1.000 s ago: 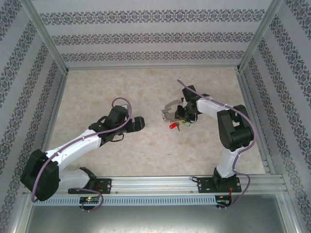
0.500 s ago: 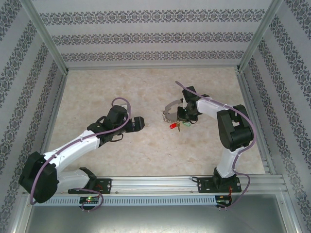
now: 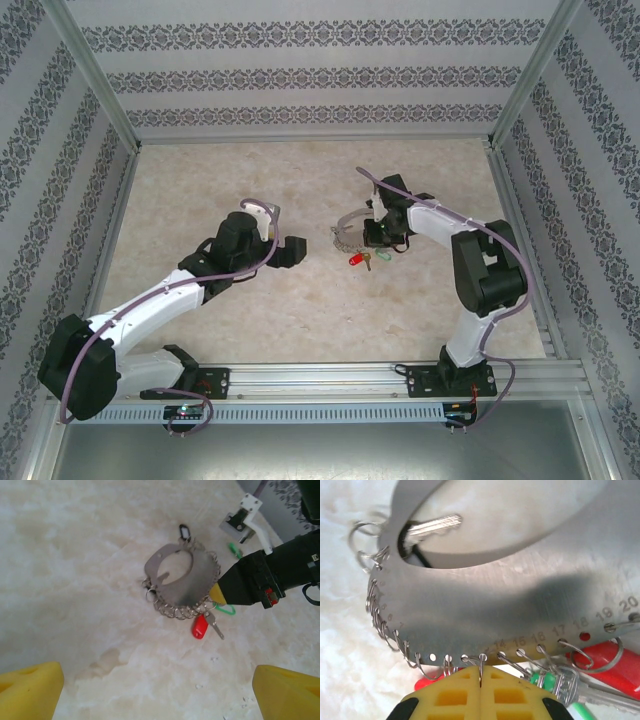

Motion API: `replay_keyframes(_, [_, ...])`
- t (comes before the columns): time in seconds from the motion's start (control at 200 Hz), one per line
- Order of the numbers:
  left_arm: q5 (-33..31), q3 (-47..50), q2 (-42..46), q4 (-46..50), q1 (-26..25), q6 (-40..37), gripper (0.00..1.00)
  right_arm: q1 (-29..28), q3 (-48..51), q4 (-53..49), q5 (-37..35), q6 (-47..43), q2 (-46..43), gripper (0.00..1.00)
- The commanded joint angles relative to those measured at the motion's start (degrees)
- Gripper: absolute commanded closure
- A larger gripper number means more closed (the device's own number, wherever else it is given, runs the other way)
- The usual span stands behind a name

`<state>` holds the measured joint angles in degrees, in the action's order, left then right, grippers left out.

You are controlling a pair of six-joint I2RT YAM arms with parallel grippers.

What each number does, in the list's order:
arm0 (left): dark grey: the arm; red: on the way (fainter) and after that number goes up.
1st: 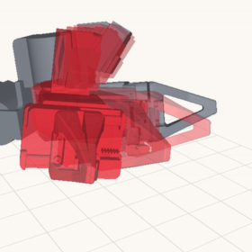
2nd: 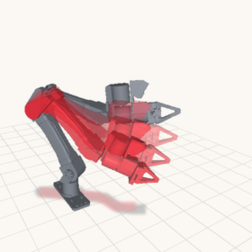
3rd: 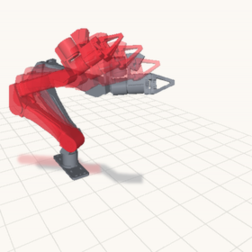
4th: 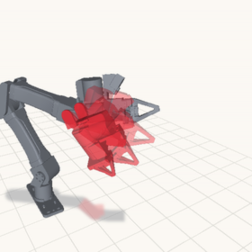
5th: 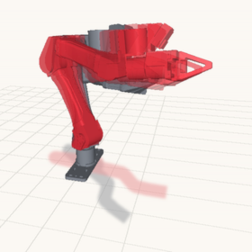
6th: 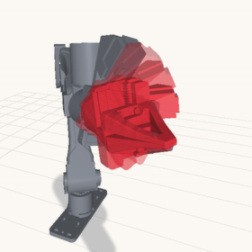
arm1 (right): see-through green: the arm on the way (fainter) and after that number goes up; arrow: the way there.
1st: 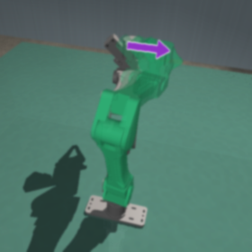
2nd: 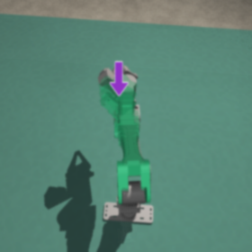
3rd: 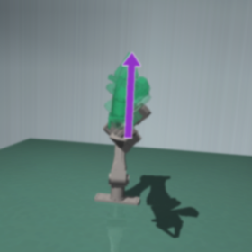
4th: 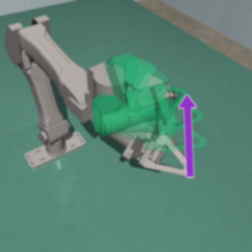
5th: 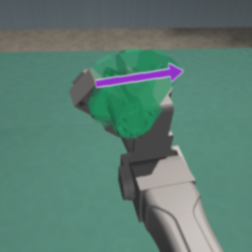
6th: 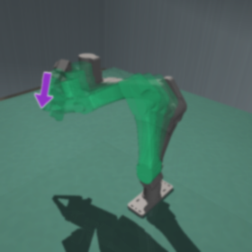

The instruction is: Put the keys on the keyring

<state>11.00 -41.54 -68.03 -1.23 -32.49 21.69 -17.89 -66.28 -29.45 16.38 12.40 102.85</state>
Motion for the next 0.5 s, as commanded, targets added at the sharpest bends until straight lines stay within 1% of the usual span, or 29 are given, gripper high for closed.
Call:
replay_keyframes(0.0, [3.95,0.21,0.75,-8.15,0.45,-8.82,0.03,-1.69,-2.23,-3.23,0.64,-8.95,-3.71,0.99])
replay_keyframes(0.12, [6.72,-3.11,0.2,-5.68,1.08,-12.49,0.03,-2.75,-3.64,-4.77,-0.2,-12.19,-4.76,0.97])
replay_keyframes(0.2, [8.89,-4.34,-0.24,-4.5,2.38,-13.04,0.03,-3.25,-4.02,-4.84,-0.28,-12.87,-4.85,0.96])
replay_keyframes(0.26, [10.24,-3.92,-0.51,-5.01,3.81,-12.68,0.04,-3.75,-4.15,-4.91,-0.48,-13.25,-4.47,0.96])
replay_keyframes(0.36, [12.09,-1.25,-0.6,-8.16,6.6,-11.25,0.05,-4.36,-4.55,-5.26,1.41,-14.77,-3.72,0.96])
replay_keyframes(0.41, [12.89,0.07,-0.64,-9.03,7.65,-12.01,0.06,-4.92,-4.56,-5.54,1.7,-15.96,-3.37,0.96])
replay_keyframes(0.495, [12.66,1.0,-1.52,-7.58,8.72,-14.21,0.07,-5.74,-4.49,-5.62,1.2,-16.81,-2.01,0.96])
